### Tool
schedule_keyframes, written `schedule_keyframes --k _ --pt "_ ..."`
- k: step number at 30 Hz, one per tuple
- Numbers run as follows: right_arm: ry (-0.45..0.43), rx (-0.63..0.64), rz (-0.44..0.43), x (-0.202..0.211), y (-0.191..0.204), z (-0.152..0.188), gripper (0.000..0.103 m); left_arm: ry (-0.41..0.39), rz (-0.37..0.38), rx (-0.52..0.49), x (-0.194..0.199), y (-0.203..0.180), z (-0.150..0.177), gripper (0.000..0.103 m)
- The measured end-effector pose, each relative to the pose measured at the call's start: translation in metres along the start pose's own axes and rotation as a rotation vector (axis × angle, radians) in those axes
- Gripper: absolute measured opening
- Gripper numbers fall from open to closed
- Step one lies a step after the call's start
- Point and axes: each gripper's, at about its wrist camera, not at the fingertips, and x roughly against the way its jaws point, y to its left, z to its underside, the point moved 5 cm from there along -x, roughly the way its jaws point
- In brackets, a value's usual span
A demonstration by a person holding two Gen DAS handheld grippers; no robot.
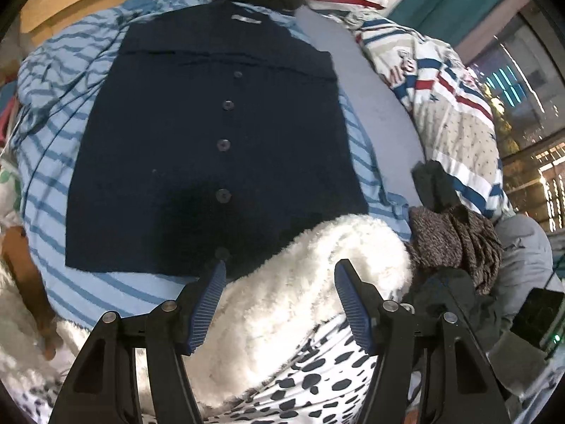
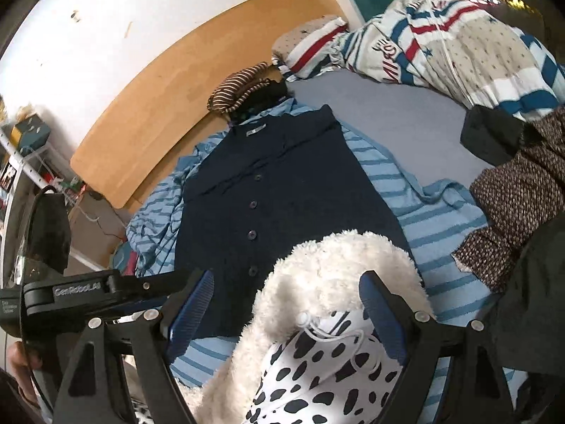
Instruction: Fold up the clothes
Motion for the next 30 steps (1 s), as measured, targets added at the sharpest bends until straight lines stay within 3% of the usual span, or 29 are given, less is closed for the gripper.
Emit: schedule_keyframes --k 5,12,18,30 --pt "-0.023 0.003 0.01 0.006 0.005 -0.001 0.087 -0.016 0.048 -0.016 0.007 0.002 0.001 0.065" --pt "0.017 0.037 -0.006 -0.003 0.012 0.004 0.087 -0.051 0.089 0.101 0.017 0.033 -0.002 0.065" --pt "0.016 0.06 -0.011 -0.003 0.025 0.008 0.087 -0.072 0.154 0.126 0.018 0.041 -0.002 0.065" --pt "0.067 0.102 0.046 -0.022 0.042 0.016 0.087 -0.026 0.157 0.097 0.001 0.053 -0.012 0.065"
